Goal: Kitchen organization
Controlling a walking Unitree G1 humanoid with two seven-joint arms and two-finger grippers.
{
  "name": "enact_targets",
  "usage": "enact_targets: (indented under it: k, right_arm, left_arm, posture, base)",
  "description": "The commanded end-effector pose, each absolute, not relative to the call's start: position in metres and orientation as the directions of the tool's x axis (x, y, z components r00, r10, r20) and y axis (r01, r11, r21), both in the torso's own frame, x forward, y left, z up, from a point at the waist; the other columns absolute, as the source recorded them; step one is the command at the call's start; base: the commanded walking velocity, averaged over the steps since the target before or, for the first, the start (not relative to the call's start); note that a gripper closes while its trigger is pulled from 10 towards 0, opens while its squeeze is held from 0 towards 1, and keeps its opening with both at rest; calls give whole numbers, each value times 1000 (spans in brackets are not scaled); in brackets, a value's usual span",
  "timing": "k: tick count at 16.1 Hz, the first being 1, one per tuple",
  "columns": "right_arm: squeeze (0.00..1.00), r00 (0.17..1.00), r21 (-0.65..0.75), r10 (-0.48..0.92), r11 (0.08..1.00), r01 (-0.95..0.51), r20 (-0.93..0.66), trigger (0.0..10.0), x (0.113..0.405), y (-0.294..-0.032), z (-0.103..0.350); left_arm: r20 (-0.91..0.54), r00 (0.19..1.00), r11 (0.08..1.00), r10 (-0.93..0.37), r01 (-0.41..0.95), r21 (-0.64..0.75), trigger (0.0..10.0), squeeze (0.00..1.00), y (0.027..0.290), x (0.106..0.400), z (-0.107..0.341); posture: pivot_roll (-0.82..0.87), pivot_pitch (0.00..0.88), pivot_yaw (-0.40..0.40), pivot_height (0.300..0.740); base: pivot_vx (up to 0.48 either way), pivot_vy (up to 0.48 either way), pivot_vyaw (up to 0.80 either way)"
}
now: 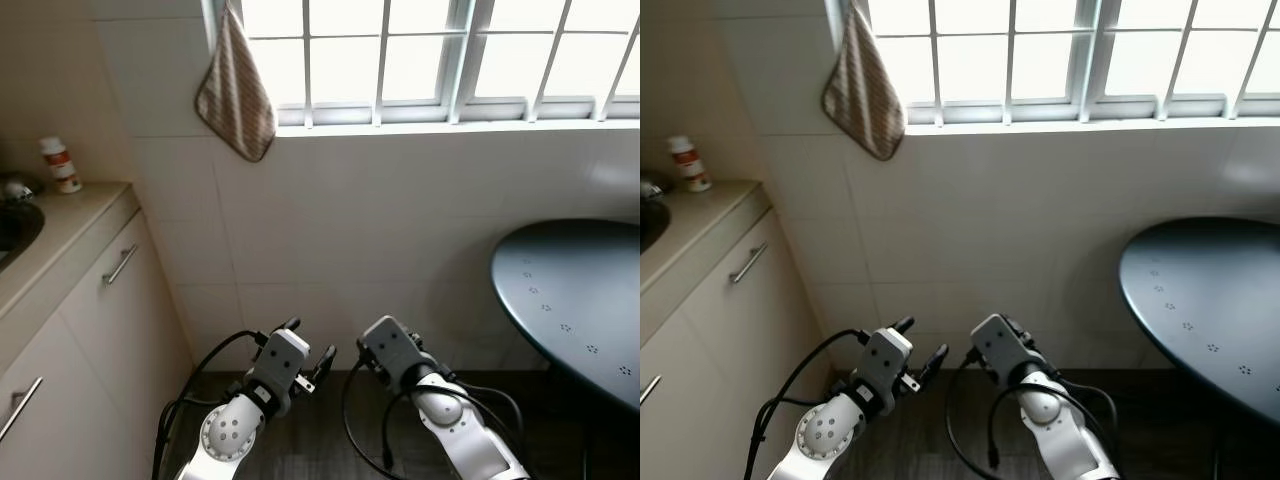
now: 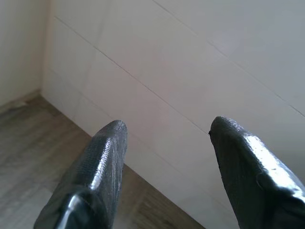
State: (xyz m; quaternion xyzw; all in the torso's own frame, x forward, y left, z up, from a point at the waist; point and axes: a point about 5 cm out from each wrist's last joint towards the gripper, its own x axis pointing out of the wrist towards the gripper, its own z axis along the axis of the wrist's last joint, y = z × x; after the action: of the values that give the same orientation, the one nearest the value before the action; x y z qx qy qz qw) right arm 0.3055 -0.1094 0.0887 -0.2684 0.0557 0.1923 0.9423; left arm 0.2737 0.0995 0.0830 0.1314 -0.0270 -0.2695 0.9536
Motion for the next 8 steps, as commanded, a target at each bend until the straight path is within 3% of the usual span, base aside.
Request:
enact_targets:
  k: [1, 4, 8]
  right_arm:
    - [0, 917, -479, 351, 782, -398, -189, 10000, 307, -104, 94]
    - [0, 917, -479, 350, 783, -397, -190, 10000, 307, -104, 94]
    - [0, 918, -478, 349, 783, -397, -191, 10000, 308, -104, 93]
  left_arm:
    - [-28, 864, 829, -504, 492, 264, 10000, 0, 106, 274, 82]
    - [-31, 863, 828, -504, 494, 265, 10000, 0, 106, 274, 82]
    - [-32, 862, 827, -506, 495, 268, 10000, 0, 106, 274, 82]
  posture:
    - [-2, 0, 8, 740]
    - [-2, 0, 8, 740]
    - [-2, 0, 8, 740]
  base:
    - [0, 0, 0]
    - [0, 167, 0]
    - [0, 480, 0]
